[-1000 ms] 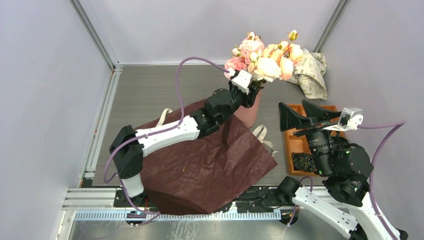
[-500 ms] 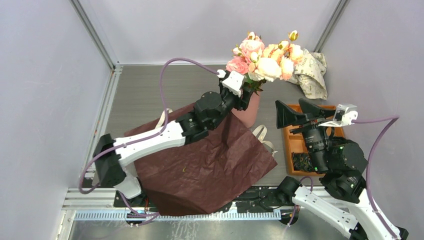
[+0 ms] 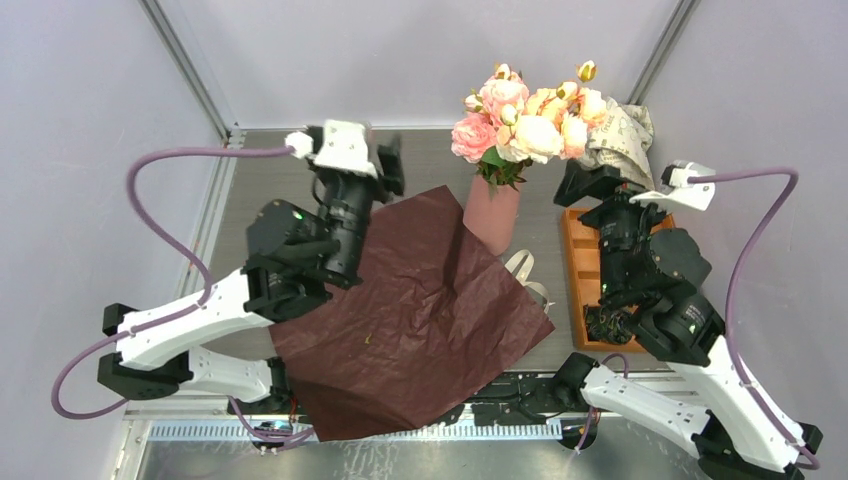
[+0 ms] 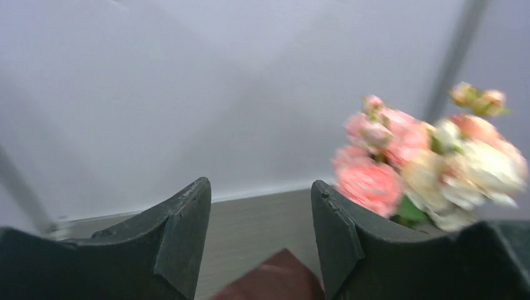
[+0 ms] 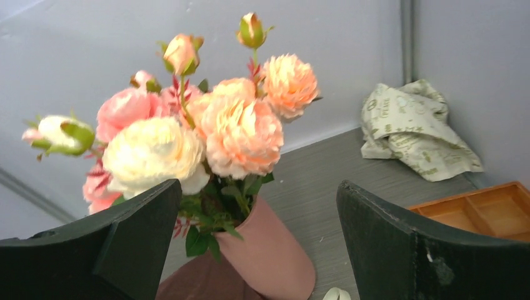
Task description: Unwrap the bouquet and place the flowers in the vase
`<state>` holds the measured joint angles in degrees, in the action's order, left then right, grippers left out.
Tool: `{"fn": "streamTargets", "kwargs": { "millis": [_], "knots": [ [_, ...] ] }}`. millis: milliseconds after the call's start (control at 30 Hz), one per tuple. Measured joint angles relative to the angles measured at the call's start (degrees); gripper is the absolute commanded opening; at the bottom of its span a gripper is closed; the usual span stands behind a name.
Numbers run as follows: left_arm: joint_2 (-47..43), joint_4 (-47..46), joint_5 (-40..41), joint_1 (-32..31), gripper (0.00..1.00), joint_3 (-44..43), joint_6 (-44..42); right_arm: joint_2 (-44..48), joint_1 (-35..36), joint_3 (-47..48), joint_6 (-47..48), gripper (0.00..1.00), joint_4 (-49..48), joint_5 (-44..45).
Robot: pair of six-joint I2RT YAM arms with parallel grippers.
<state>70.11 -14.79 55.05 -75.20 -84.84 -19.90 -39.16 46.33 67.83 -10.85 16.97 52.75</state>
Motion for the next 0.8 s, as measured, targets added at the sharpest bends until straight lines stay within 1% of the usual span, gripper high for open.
{"fn": "streamTargets", "kwargs": {
  "millis": [100, 167, 233, 367, 433, 533, 667, 800],
  "knots": [
    [2.4, -2.5, 8.7, 1.4, 0.63, -7.2, -9.6, -3.2, 0.0, 4.4, 0.9, 1.00, 0.2, 4.4],
    [4.2, -1.4, 12.4, 2.8, 0.64, -12.9, -12.4, -4.9, 0.0, 6.9, 1.7, 0.99, -0.1, 6.4],
    [4.8, 2.9, 15.3, 4.0, 0.64, -18.0, -12.7, -6.3, 0.0, 8.7, 2.6, 1.00, -0.9, 8.0],
    [3.1, 13.4, 18.7, 4.8, 0.64, -24.9, -8.7, -9.0, 0.0, 11.4, 6.7, 1.00, -4.3, 11.5],
    [0.4, 18.3, 19.9, 4.8, 0.64, -26.1, -6.1, -10.8, 0.0, 13.1, 9.1, 1.00, -5.7, 13.6],
    [-4.4, 23.0, 22.3, 4.8, 0.64, -25.8, -3.9, -15.1, 0.0, 17.6, 12.9, 0.99, -7.5, 17.8],
    [-11.0, 26.0, 26.1, 4.8, 0.64, -22.8, -2.4, -19.8, 0.0, 21.9, 15.6, 1.00, -8.2, 22.1],
    [-15.4, 26.5, 29.0, 4.8, 0.64, -20.7, -1.4, -21.6, 0.0, 22.3, 15.5, 0.99, -7.0, 23.5]
  ]
}}
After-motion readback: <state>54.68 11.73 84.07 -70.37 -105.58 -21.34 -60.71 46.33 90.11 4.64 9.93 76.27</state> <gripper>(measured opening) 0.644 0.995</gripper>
